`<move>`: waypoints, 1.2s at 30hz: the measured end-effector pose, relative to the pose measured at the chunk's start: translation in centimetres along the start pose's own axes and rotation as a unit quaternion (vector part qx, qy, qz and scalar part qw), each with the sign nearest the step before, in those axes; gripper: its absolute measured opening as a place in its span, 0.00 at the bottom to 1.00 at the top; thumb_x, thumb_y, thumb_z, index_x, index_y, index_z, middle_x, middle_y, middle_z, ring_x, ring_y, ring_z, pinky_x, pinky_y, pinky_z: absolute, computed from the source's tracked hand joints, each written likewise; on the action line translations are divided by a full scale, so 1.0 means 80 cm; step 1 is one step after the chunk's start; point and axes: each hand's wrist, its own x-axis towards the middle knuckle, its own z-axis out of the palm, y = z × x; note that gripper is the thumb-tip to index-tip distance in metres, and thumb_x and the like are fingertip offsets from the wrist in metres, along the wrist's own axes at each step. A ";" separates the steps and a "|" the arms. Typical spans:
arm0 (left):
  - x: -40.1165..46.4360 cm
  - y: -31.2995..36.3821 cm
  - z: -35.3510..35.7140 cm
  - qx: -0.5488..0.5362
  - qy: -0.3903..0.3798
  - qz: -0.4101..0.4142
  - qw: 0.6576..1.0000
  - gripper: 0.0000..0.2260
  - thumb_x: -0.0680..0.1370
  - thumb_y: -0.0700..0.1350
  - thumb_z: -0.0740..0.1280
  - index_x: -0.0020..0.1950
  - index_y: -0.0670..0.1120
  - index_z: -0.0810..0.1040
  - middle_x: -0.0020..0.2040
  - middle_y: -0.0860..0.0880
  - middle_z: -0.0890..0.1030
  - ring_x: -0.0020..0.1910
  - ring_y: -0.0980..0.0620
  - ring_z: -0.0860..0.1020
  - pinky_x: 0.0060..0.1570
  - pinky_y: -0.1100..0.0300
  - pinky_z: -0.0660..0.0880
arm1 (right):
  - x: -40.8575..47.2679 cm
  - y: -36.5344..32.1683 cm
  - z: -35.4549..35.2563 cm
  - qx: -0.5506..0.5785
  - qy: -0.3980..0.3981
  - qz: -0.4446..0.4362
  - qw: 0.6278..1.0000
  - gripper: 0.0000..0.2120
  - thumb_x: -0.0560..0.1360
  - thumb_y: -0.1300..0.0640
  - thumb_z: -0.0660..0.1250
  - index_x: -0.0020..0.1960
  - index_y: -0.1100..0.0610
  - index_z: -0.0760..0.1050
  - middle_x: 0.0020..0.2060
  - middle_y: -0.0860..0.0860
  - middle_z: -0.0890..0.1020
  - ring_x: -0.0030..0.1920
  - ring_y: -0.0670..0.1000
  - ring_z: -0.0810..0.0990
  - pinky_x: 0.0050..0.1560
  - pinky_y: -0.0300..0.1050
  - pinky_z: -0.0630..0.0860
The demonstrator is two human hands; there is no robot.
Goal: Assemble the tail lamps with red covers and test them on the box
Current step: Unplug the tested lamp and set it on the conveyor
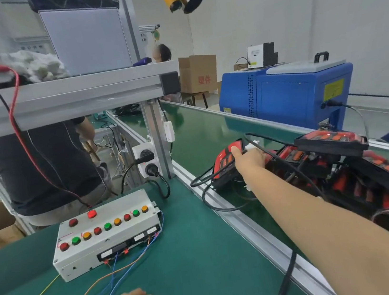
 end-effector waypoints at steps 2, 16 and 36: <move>-0.001 0.000 0.002 0.001 0.007 -0.003 1.000 0.15 0.78 0.63 0.44 0.48 0.61 0.68 0.48 0.63 0.69 0.45 0.63 0.69 0.43 0.65 0.66 | -0.005 0.000 0.002 0.011 0.010 0.020 1.000 0.35 0.76 0.43 0.66 0.71 0.66 0.62 0.68 0.62 0.66 0.66 0.61 0.70 0.63 0.54 0.73; 0.000 0.008 -0.009 0.028 -0.016 -0.015 0.999 0.19 0.79 0.61 0.39 0.48 0.58 0.67 0.48 0.60 0.68 0.45 0.59 0.69 0.35 0.66 0.73 | -0.105 0.024 -0.048 0.188 -0.121 0.068 0.972 0.23 0.77 0.53 0.66 0.67 0.63 0.66 0.63 0.56 0.73 0.57 0.56 0.72 0.54 0.48 0.64; 0.022 0.001 -0.136 -0.098 -0.045 -0.228 0.968 0.15 0.77 0.44 0.62 0.63 0.52 0.76 0.64 0.54 0.75 0.64 0.54 0.70 0.67 0.61 0.60 | -0.311 0.059 0.001 -0.405 -0.378 -0.430 0.713 0.11 0.82 0.49 0.50 0.54 0.42 0.71 0.58 0.34 0.69 0.64 0.38 0.69 0.74 0.49 0.54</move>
